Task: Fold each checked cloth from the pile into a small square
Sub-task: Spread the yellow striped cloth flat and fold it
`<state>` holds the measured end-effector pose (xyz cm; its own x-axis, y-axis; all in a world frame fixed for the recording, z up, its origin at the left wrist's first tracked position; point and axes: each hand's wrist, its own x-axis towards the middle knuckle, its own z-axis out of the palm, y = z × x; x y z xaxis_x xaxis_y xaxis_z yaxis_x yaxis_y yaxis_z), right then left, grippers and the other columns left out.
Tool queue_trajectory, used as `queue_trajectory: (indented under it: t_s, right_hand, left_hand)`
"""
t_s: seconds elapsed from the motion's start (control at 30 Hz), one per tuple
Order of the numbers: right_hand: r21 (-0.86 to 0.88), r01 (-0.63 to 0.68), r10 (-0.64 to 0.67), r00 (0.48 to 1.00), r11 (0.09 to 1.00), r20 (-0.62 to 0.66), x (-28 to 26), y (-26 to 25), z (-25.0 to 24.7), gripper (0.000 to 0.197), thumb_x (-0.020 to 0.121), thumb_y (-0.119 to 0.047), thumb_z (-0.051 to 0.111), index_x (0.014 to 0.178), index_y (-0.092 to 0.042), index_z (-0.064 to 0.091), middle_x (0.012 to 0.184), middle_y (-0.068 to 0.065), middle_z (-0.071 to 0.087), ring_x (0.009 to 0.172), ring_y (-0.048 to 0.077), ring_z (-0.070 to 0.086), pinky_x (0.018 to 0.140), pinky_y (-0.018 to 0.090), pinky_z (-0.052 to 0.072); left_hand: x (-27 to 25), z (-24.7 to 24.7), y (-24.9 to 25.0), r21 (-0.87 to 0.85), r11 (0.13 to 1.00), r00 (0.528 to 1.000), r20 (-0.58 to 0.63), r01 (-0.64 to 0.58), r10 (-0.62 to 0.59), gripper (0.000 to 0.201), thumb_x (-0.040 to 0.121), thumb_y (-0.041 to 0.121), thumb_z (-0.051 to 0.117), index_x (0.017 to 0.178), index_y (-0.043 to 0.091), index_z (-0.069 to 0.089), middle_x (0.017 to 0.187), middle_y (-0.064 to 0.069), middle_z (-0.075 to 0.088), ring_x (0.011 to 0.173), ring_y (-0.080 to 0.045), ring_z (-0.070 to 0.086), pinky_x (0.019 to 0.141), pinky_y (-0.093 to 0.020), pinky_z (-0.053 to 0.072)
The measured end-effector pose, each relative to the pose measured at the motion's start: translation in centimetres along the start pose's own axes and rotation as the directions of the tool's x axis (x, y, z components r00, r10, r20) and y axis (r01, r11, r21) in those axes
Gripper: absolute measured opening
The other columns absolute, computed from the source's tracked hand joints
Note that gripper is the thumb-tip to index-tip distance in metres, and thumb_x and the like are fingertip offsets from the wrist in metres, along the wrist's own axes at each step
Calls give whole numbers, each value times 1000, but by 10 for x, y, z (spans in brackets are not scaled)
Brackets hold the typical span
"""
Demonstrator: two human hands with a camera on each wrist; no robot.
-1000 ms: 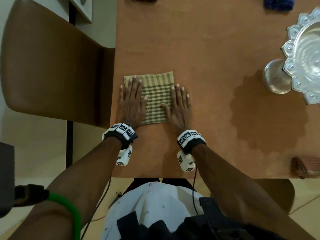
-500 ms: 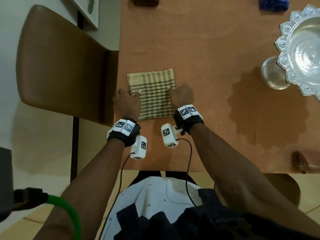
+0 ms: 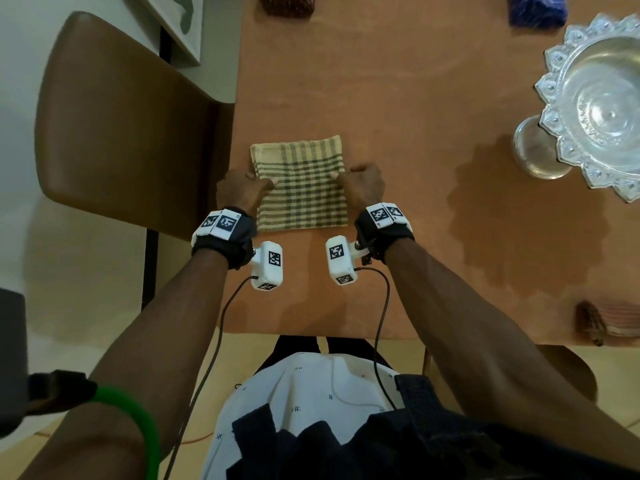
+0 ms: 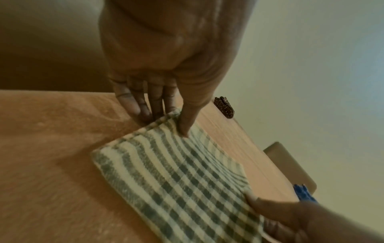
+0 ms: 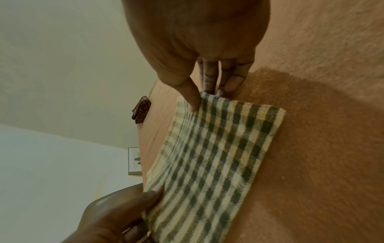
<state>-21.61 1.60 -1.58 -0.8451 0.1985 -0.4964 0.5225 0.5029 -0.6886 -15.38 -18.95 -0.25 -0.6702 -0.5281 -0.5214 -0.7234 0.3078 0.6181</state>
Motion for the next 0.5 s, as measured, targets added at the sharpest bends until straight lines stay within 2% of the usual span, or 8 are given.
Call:
queue_trajectory:
  t_s: [0.07, 0.1, 0.17, 0.23, 0.3, 0.37, 0.43, 0.5]
  right_hand:
    - [66, 64, -63, 998, 996, -16, -3, 1, -5, 45, 80, -29, 78, 117, -12, 59, 108, 5, 63, 104, 24, 60, 83, 31, 48]
    - [100, 105, -104, 994, 989, -18, -6, 1, -9, 44, 79, -28, 77, 118, -14, 60, 103, 5, 64, 100, 24, 61, 82, 32, 50]
    - [135, 165, -163, 986, 977, -23, -9, 0, -11, 40, 79, -28, 76, 117, -20, 64, 97, 4, 68, 93, 21, 65, 80, 31, 51]
    - [150, 214, -212, 977, 965, -28, -11, -3, -15, 28, 80, -23, 74, 108, -20, 71, 92, -1, 72, 89, 14, 67, 79, 28, 54]
    - [155, 268, -267, 963, 951, -26, -10, -6, -21, 16, 79, -20, 75, 95, -18, 77, 86, -3, 74, 84, 10, 69, 81, 30, 57]
    - [124, 283, -286, 958, 951, 7, -8, -9, -28, 17, 74, -18, 80, 91, -19, 77, 83, -5, 74, 78, 6, 68, 77, 24, 57]
    - [72, 319, -322, 946, 945, 32, -5, -11, -35, 26, 68, -15, 84, 92, -19, 76, 79, -9, 72, 72, 3, 66, 69, 16, 54]
    - [-45, 398, -397, 918, 916, 29, -3, -13, -41, 29, 65, -14, 83, 93, -18, 76, 73, -16, 65, 70, 3, 62, 64, 11, 48]
  left_hand:
    - [-3, 0, -2, -203, 979, 999, -24, 17, -22, 26, 71, 33, 86, 76, 19, 64, 93, -3, 74, 77, -14, 69, 61, -20, 54]
    - [-6, -1, -3, -269, 963, 999, -38, 9, -20, 32, 67, 33, 88, 82, 17, 65, 95, -4, 74, 78, -13, 70, 62, -21, 55]
    - [-6, -5, -4, -333, 942, 999, -49, -33, 18, 53, 65, 32, 90, 106, 12, 63, 102, -4, 73, 86, -12, 71, 70, -25, 58]
    - [-12, -9, -3, -344, 933, 994, -32, -107, 102, 68, 70, 25, 89, 128, 12, 54, 102, 0, 71, 92, -10, 70, 80, -24, 57]
    - [-18, -12, -1, -345, 919, 979, 0, -191, 203, 73, 76, 16, 85, 139, 14, 49, 99, 3, 70, 91, -3, 68, 83, -18, 55]
    - [-24, -16, 3, -309, 911, 956, 14, -274, 292, 67, 77, 8, 83, 137, 12, 54, 101, 1, 71, 87, 5, 68, 83, -15, 55]
    - [-27, -17, 7, -252, 904, 934, -2, -345, 356, 54, 75, 3, 82, 126, 9, 66, 105, -3, 72, 82, 10, 67, 83, -15, 56]
    - [-29, -18, 11, -176, 899, 915, -16, -400, 404, 47, 73, 4, 85, 117, 10, 72, 104, -5, 73, 80, 5, 68, 79, -12, 55]
